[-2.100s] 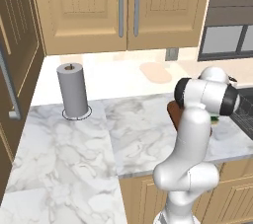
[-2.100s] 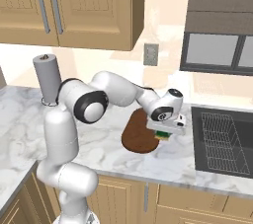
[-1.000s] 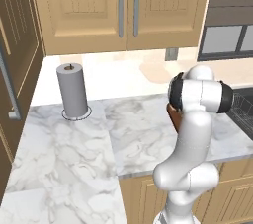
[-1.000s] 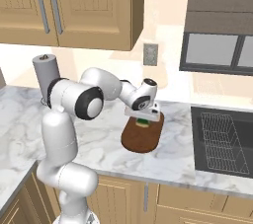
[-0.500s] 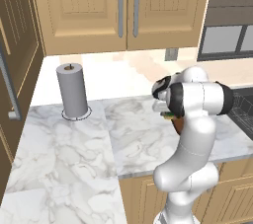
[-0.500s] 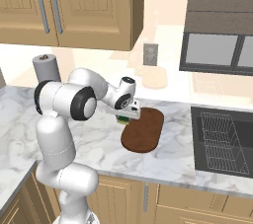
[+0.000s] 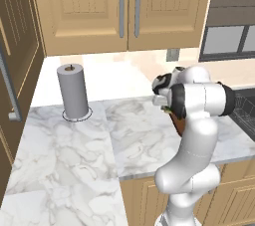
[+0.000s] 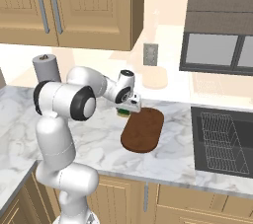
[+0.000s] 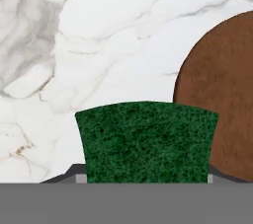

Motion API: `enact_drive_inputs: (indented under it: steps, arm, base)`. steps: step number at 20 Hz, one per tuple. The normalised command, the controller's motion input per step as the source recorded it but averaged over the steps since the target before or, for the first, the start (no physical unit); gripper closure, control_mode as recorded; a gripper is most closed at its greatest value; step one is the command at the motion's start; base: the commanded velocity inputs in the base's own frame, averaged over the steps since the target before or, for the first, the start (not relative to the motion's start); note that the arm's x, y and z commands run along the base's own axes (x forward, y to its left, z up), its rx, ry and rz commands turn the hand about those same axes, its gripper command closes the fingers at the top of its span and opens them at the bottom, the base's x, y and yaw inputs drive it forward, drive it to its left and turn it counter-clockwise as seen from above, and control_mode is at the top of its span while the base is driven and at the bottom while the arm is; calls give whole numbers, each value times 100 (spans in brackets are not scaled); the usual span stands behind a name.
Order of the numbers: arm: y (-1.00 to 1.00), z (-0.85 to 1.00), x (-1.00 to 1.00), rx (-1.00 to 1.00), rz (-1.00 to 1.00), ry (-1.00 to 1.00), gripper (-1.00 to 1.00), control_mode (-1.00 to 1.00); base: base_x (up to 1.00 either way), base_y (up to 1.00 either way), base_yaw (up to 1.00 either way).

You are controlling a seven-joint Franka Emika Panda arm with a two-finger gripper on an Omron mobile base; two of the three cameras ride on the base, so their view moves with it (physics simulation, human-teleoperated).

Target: Pick up the sponge from the counter and clean the cutting board by briefly scrubbing or pressing down on the cutting board. Once finished, release the sponge.

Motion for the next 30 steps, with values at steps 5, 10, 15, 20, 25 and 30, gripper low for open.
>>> enact_drive_inputs:
  steps: [5,10,15,20,25,30]
  arm:
    - [-31,41,50,0,-2,1,100,-100]
    - [-28,-16,25,0,-1,2,100,-100]
    - [-23,-67,-8,0,0,-12,100,-100]
    - [-16,-44,-3,0,0,-14,100,-100]
    - [-42,-15,7,0,-2,2,100,-100]
    - [-67,-3,14,0,-4,22,100,-100]
  base:
    - [0,0,0]
    - [0,0,0]
    - [0,0,0]
    - [0,0,0]
    - [0,0,0]
    - [0,0,0]
